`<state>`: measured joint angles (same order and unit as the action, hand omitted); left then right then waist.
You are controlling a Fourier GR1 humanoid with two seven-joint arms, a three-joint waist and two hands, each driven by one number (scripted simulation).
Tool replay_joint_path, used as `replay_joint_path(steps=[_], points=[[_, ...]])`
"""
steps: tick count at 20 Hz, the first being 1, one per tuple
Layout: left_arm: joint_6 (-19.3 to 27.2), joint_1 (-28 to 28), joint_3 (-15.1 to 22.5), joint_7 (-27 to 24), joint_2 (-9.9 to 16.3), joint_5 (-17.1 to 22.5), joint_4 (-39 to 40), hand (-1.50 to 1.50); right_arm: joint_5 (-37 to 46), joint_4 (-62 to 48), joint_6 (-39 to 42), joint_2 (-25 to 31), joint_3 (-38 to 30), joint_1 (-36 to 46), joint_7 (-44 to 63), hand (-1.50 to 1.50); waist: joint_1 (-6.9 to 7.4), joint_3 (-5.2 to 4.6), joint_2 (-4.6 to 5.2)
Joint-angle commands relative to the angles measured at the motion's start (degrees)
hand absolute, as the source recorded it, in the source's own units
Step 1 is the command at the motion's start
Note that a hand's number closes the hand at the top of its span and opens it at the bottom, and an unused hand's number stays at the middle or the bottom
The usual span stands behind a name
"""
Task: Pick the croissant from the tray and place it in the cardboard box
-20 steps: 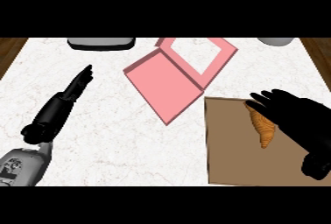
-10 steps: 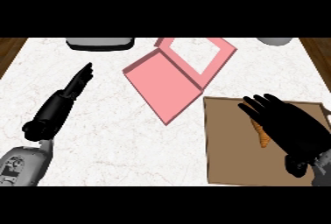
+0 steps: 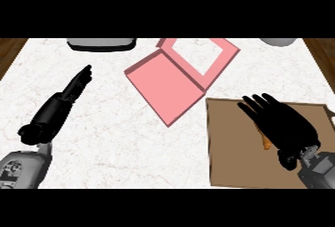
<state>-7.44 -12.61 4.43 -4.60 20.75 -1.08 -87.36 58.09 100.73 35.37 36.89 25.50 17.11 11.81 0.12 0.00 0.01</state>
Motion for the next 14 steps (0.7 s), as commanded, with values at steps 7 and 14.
replay_joint_path(steps=[7,14], points=[[-1.9,-0.5,-1.9,-0.1,-3.1,-3.0,0.2,0.0,8.9,-7.5,-5.5,-2.6,-3.4,-2.8,-7.0,-1.5,-0.11,0.0,0.0],[-3.1,2.8,-2.7,-1.5,-4.2,-4.4,-0.8,0.0,11.7,-11.1,-6.4,-5.4,-5.0,-3.4,-10.4,-1.5,-0.15,-0.01,-0.02]])
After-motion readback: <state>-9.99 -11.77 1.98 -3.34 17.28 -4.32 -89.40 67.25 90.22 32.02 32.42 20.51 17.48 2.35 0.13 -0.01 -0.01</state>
